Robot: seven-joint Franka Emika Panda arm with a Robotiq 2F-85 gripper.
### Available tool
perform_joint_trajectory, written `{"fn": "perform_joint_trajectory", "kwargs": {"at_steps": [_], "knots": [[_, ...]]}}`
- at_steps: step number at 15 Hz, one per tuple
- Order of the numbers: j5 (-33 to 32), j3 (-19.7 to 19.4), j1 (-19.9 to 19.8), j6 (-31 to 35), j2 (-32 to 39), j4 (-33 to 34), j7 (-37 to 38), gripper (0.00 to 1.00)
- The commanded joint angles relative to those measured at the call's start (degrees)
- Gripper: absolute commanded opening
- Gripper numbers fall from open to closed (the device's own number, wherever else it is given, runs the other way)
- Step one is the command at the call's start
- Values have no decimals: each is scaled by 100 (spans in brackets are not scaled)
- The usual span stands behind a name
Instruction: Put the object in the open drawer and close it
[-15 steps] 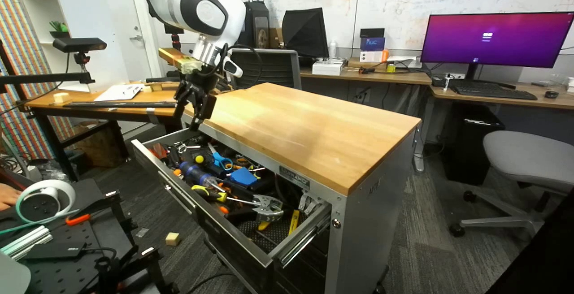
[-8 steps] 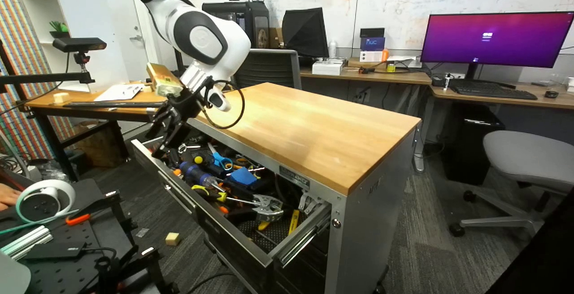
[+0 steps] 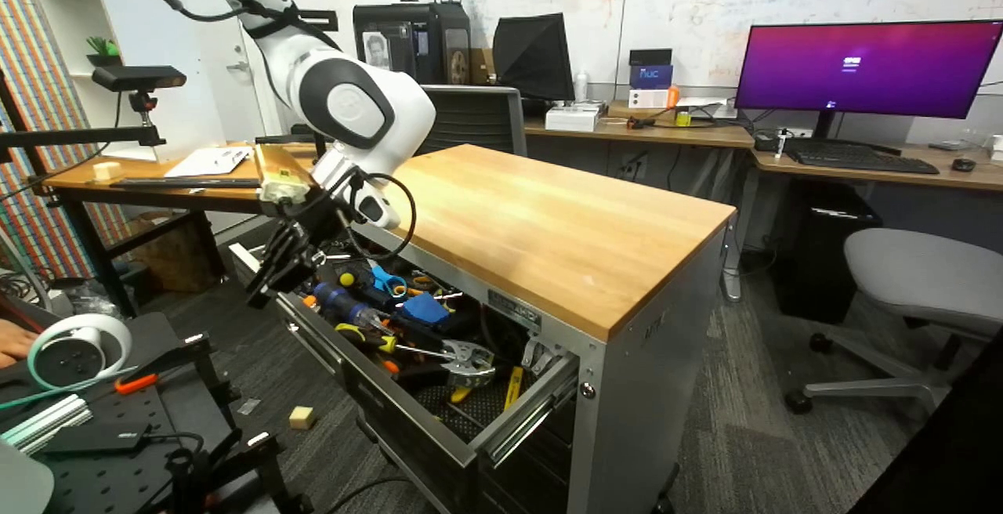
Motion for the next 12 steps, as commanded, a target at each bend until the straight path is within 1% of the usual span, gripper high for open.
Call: {"fn": "perform_joint_trajectory", "kwargs": {"at_steps": [1,2,4,5,6,12], "knots": [[-466,-43,180,561,310,109,327,6],[-598,-42,209,668,403,149,371,6],[-951,-54,301,869,587,239,502,2],[-1141,-68,356,983,656,275,589,6],[-1385,-75,444,1121,710,326,706,7],[-2403,8,912,1622,646,592,1192,8]]}}
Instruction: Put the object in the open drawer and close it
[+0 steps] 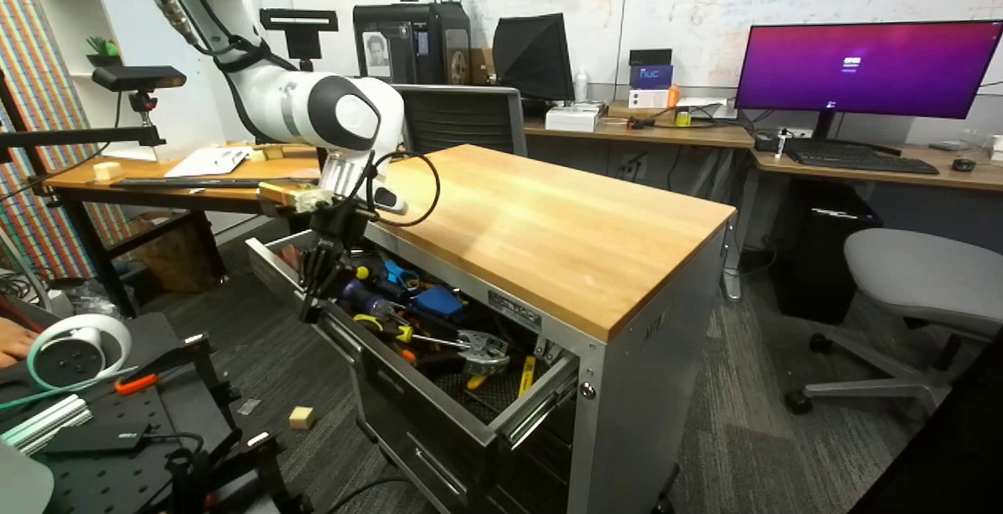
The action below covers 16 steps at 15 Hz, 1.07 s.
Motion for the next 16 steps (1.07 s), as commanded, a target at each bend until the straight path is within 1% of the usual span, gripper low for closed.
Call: {"fn": "perform_joint_trajectory", "kwargs": {"at_steps": [1,2,3,4,6,9,10,11,13,15,16], "knots": [[-620,-8,279,604,129,323,347,7],[-804,-12,328,746,137,354,406,9],[-1014,-26,390,869,160,405,495,9],[-1222,-44,441,1001,169,441,560,11],[-1715,-117,574,1227,225,532,810,10],[-2648,-262,846,1318,385,746,1280,21],[-2930,-302,926,1363,419,797,1430,21],[-3185,-323,1010,1406,463,864,1550,29],[-3755,-352,1116,1467,561,995,1817,22],[-4307,-343,1174,1514,620,1052,2120,18],[-4530,-306,1182,1520,591,1020,2343,11]]}}
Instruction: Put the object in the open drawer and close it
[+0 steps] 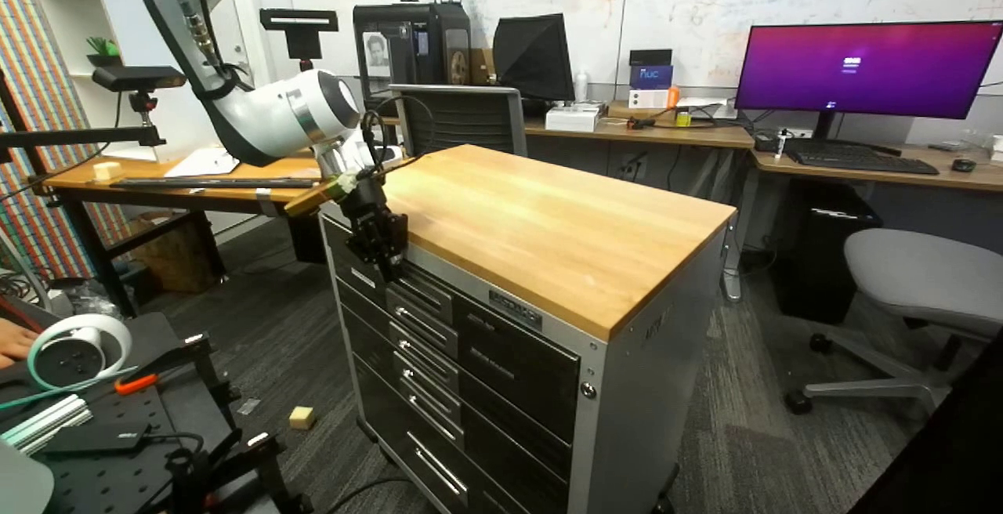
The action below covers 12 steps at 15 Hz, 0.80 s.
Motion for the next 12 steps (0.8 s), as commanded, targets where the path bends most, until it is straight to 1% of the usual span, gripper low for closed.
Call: {"fn": "perform_joint_trajectory", "kwargs": {"at_steps": [1,2,3,4,5,7,8,9,10,11,12], "knots": [[-987,-55,155,241,110,324,581,13],[-1212,-29,139,251,69,281,787,39],[-830,138,-89,181,-115,163,563,38],[-730,193,-173,211,-202,103,532,39],[-192,353,-422,232,-523,-118,83,44],[679,513,-688,112,-1091,-386,-509,59],[1158,564,-773,-5,-1285,-414,-828,68],[1692,703,-954,-172,-1496,-390,-1220,75],[2166,723,-1026,-390,-1712,-337,-1613,82],[2645,912,-1268,-644,-1921,-262,-2019,91],[3137,936,-1325,-1029,-2121,-119,-2452,98]]}}
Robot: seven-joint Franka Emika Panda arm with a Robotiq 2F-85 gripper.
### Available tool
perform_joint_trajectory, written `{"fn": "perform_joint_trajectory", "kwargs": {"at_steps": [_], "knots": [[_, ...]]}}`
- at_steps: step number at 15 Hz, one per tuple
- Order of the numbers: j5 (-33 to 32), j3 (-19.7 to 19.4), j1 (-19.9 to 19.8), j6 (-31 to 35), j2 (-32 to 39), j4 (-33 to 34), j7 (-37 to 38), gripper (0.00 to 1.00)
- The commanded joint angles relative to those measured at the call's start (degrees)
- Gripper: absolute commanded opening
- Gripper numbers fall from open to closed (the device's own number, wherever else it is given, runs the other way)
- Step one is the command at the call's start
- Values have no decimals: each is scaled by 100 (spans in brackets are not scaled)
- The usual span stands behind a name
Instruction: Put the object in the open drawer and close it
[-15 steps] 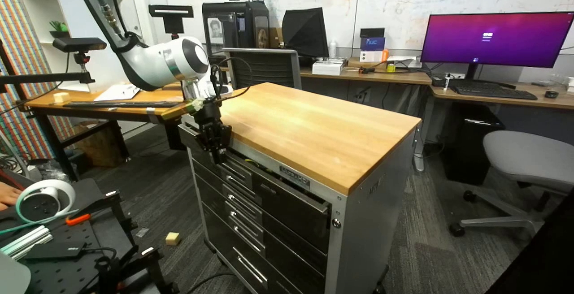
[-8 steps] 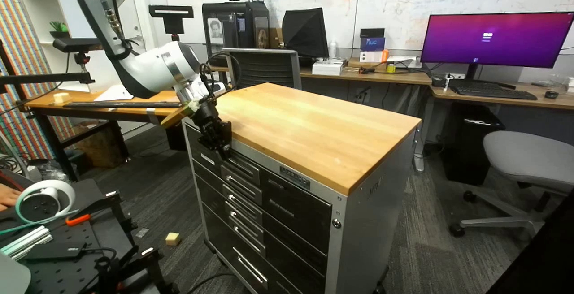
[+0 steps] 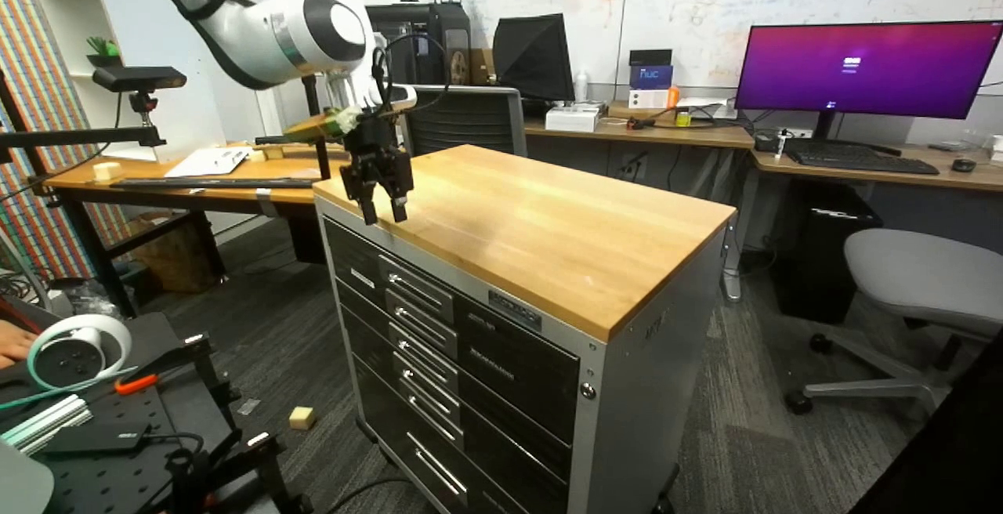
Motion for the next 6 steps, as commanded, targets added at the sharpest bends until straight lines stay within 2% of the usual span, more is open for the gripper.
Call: {"fn": "perform_joint_trajectory", "kwargs": {"at_steps": [1,2,3,6], "knots": [[1608,332,-433,-1081,-935,186,-1470,100],[2093,198,-340,-1567,-1109,382,-1918,100],[1438,126,-242,-954,-710,195,-1245,100],[1546,124,-256,-1102,-884,202,-1371,100]]}}
